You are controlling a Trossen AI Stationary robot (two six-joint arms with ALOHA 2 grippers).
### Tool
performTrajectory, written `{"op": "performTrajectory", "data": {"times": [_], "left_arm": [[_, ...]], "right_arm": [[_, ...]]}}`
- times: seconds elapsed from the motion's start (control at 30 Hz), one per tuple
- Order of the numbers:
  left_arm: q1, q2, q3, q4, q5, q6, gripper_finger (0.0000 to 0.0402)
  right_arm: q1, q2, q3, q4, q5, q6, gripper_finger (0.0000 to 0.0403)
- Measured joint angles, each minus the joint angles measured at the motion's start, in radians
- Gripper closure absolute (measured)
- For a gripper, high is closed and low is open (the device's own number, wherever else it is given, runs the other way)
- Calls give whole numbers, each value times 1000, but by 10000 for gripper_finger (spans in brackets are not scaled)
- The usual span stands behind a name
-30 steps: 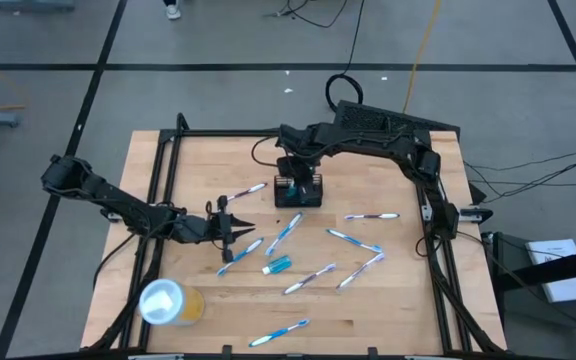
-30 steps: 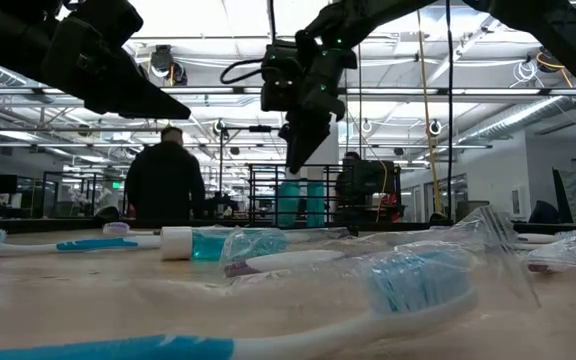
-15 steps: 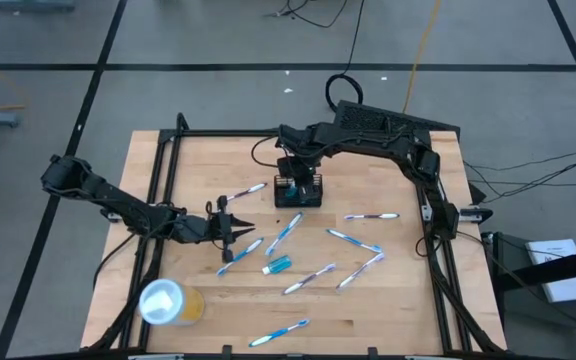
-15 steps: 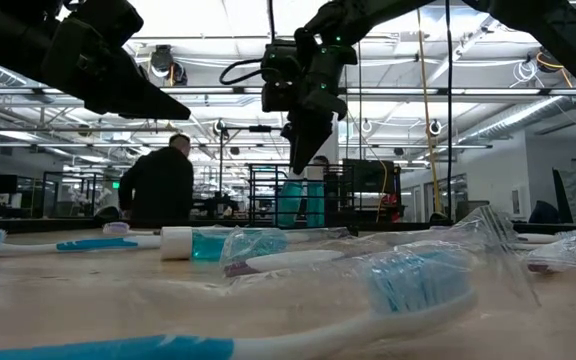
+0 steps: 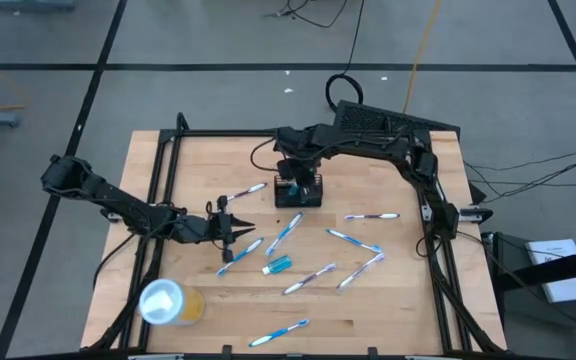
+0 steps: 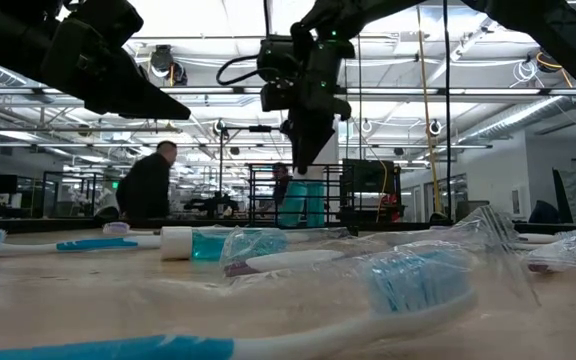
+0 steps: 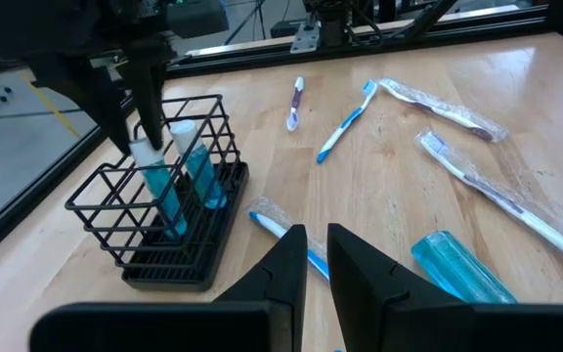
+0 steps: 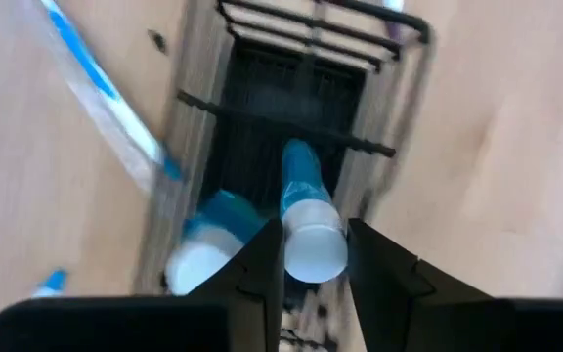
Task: Pick & Place toothbrushing station
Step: Put the blue mouthwash bottle into the black organizer
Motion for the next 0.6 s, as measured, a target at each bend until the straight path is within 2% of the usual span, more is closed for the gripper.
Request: {"op": "performTrajectory", "data": {"times": [0.2,0.6], "left_arm": [[0,0,0,0,0,-1,350],[0,0,0,0,0,-2,350]], "right_arm": [[10,0,23,-23,47,-1,324],[10,-2,24,-23,-6,-4,324]]}}
